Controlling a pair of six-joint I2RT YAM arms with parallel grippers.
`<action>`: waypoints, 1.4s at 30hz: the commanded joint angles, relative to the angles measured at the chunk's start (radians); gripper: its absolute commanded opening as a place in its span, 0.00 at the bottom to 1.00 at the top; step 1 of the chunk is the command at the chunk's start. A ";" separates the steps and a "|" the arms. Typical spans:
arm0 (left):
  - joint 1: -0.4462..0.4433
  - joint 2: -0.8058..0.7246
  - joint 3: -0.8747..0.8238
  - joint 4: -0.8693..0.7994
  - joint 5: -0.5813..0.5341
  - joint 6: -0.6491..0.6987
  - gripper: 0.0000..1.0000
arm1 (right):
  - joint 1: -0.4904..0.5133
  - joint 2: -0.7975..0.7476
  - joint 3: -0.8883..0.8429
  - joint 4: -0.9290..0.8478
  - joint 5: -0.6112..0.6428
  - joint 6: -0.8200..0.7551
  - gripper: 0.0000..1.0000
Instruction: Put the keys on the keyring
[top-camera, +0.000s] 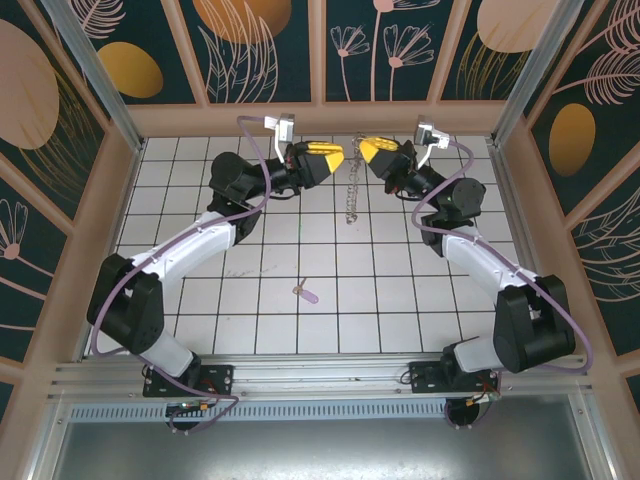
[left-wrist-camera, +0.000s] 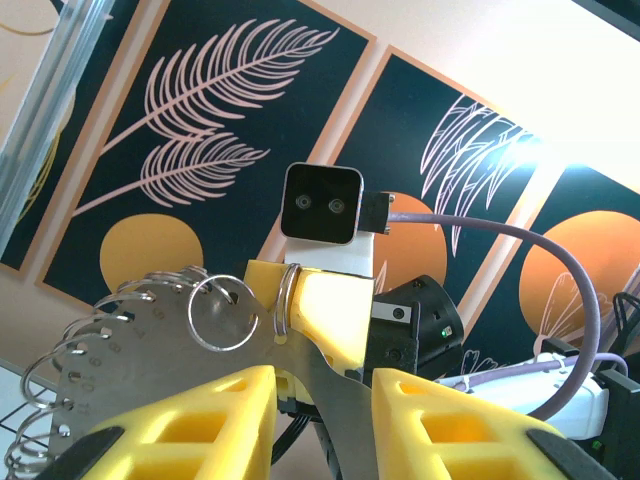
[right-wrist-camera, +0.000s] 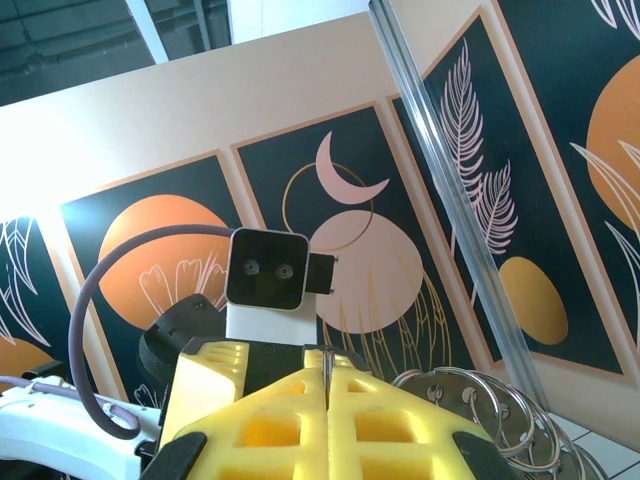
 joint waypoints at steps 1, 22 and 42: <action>-0.002 0.034 0.047 0.070 0.033 -0.026 0.29 | 0.012 0.020 0.018 0.075 0.008 0.024 0.00; -0.002 0.106 0.092 0.099 0.018 -0.039 0.31 | 0.020 0.028 -0.005 0.088 -0.018 0.038 0.00; -0.002 0.165 0.105 0.177 0.020 -0.118 0.26 | 0.022 -0.002 -0.026 0.055 -0.025 0.010 0.00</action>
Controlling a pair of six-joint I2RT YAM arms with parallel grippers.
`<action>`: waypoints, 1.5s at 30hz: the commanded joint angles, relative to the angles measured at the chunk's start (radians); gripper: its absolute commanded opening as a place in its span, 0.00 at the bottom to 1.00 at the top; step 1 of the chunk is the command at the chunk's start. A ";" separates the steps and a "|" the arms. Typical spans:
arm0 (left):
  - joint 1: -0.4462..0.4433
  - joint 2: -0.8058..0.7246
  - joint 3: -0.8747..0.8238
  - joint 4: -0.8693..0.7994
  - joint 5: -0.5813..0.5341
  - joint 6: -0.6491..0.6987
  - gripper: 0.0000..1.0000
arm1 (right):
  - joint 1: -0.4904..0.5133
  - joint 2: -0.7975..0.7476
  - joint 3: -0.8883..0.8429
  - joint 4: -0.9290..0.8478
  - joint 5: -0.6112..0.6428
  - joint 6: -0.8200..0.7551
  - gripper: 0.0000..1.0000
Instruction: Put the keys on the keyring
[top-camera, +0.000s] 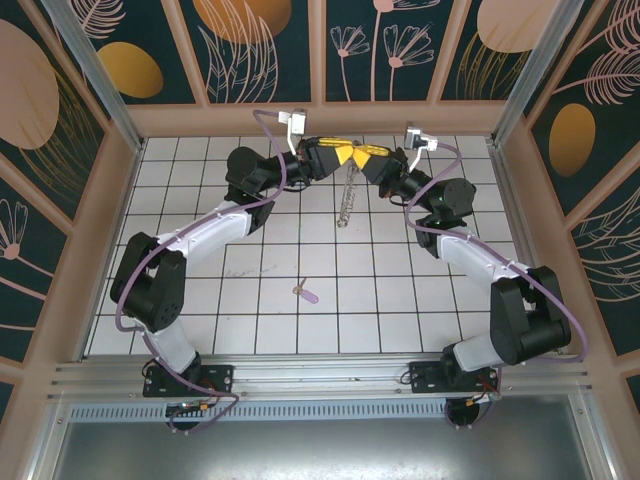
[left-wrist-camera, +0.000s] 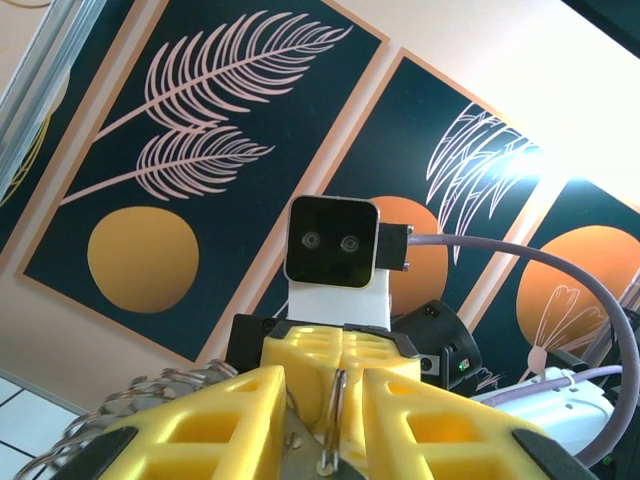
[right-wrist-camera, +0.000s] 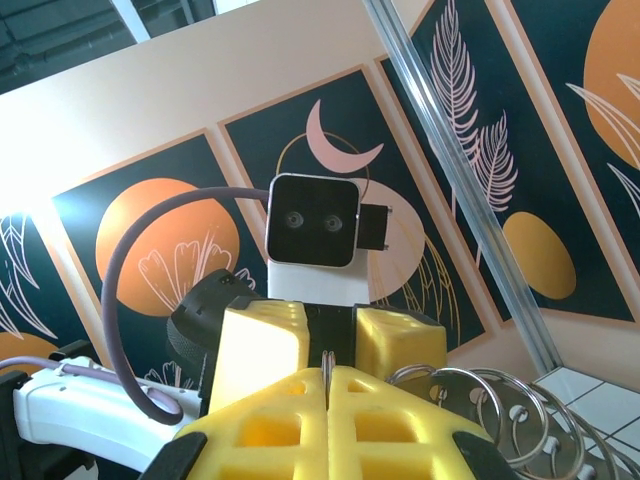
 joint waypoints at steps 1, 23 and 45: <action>-0.002 0.008 0.013 0.071 0.009 -0.029 0.26 | 0.007 -0.040 0.003 0.052 -0.008 -0.013 0.00; -0.003 -0.030 -0.002 0.037 0.036 0.055 0.00 | -0.167 -0.240 -0.016 -0.319 0.031 -0.074 0.56; -0.003 -0.084 0.116 -0.482 0.103 0.466 0.00 | -0.119 -0.283 -0.025 -0.631 -0.044 -0.235 0.49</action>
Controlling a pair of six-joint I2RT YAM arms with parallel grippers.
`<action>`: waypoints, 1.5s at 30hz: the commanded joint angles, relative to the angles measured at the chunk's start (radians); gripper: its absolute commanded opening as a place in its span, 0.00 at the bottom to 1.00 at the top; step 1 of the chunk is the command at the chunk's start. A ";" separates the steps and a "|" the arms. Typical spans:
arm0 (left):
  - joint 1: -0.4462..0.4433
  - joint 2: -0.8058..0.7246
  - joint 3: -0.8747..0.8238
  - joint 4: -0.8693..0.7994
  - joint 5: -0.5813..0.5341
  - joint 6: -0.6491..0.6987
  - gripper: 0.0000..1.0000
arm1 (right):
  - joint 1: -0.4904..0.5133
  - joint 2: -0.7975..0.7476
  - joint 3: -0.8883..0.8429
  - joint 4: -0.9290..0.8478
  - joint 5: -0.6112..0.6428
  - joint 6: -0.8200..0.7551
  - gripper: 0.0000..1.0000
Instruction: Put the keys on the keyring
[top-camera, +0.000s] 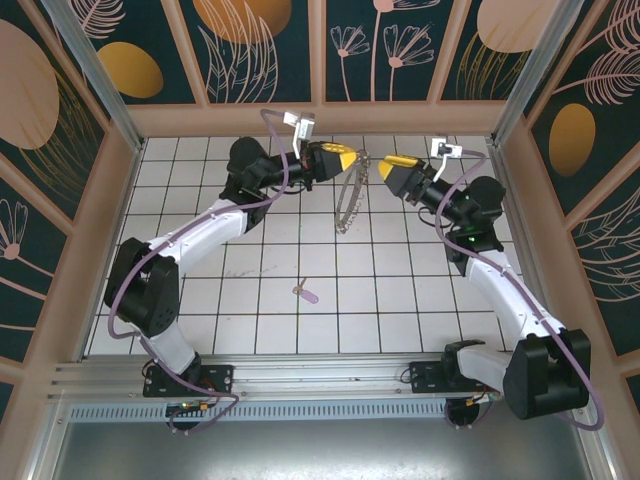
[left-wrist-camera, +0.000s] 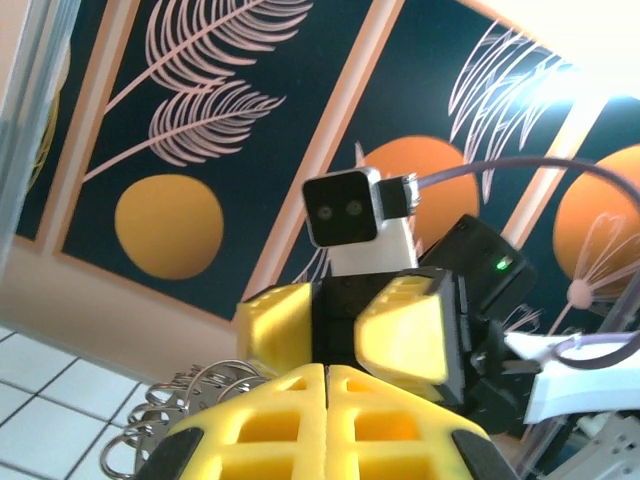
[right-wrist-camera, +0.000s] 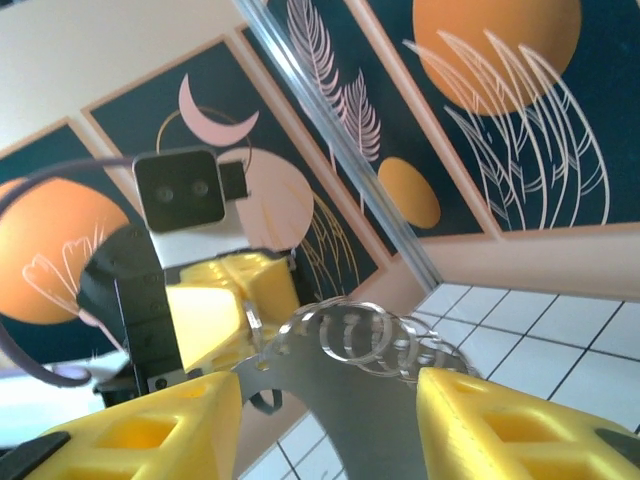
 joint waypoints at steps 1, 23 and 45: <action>-0.003 -0.040 0.098 -0.288 0.034 0.245 0.00 | 0.018 0.012 0.057 -0.067 -0.052 -0.088 0.48; -0.003 0.057 0.406 -1.025 0.046 0.781 0.00 | -0.016 0.075 0.146 -0.227 -0.236 -0.290 0.34; -0.003 0.064 0.387 -1.004 0.121 0.764 0.00 | 0.033 0.185 0.173 -0.161 -0.306 -0.266 0.25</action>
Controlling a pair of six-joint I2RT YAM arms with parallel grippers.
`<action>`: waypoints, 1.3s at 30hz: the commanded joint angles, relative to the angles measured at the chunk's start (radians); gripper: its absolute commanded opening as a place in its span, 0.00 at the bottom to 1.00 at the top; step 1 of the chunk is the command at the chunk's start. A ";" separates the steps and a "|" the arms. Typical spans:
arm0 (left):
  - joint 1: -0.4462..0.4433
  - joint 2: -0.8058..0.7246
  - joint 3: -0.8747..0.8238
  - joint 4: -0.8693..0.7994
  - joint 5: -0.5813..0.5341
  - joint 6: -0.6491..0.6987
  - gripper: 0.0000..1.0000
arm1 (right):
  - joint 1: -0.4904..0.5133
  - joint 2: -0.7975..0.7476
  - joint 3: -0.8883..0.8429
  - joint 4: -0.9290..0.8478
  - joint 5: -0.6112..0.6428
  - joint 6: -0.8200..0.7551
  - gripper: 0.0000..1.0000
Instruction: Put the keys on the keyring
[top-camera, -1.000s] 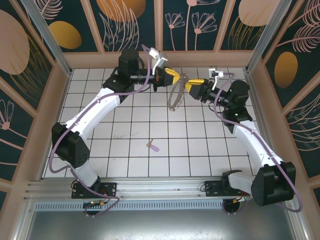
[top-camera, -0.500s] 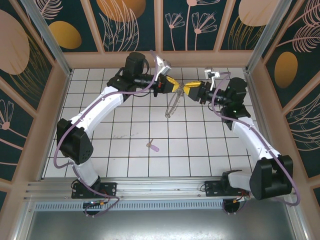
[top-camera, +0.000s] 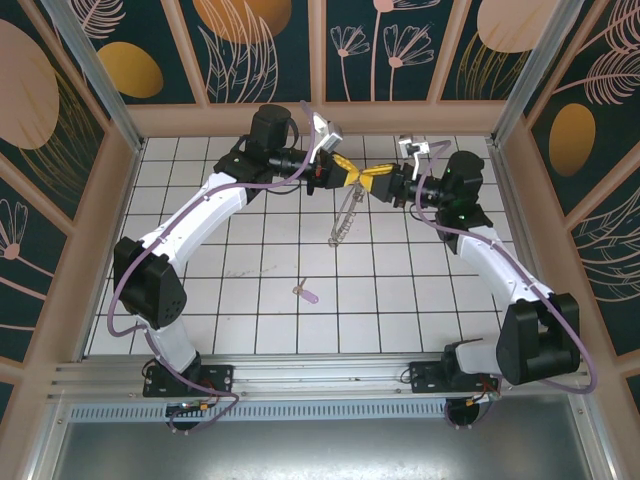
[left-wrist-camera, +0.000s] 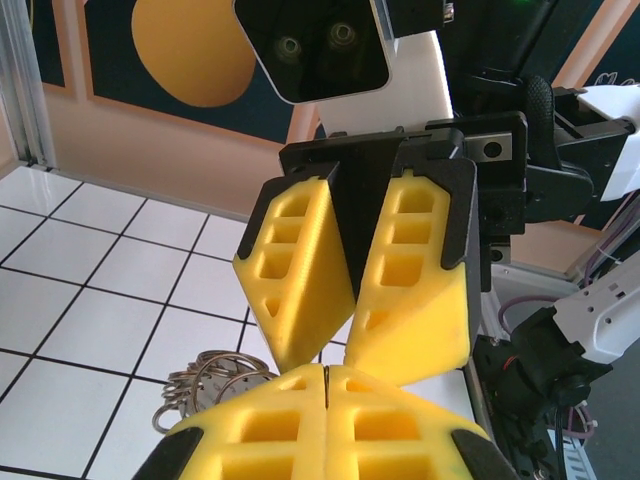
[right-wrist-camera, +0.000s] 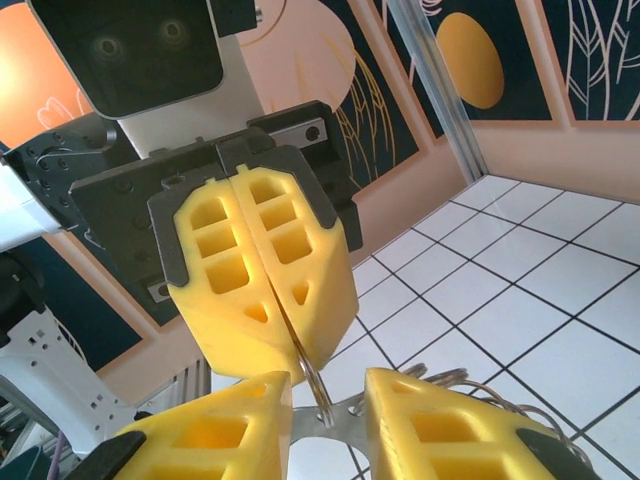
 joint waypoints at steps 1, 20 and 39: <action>-0.004 -0.002 0.020 0.028 0.046 0.004 0.00 | 0.018 0.010 0.034 0.056 -0.033 0.005 0.24; -0.002 -0.006 -0.013 0.146 0.009 -0.090 0.06 | 0.025 0.008 0.025 0.070 0.021 0.000 0.00; -0.002 -0.190 -0.379 0.928 -0.335 -0.713 0.56 | 0.005 0.000 -0.044 0.606 0.202 0.268 0.00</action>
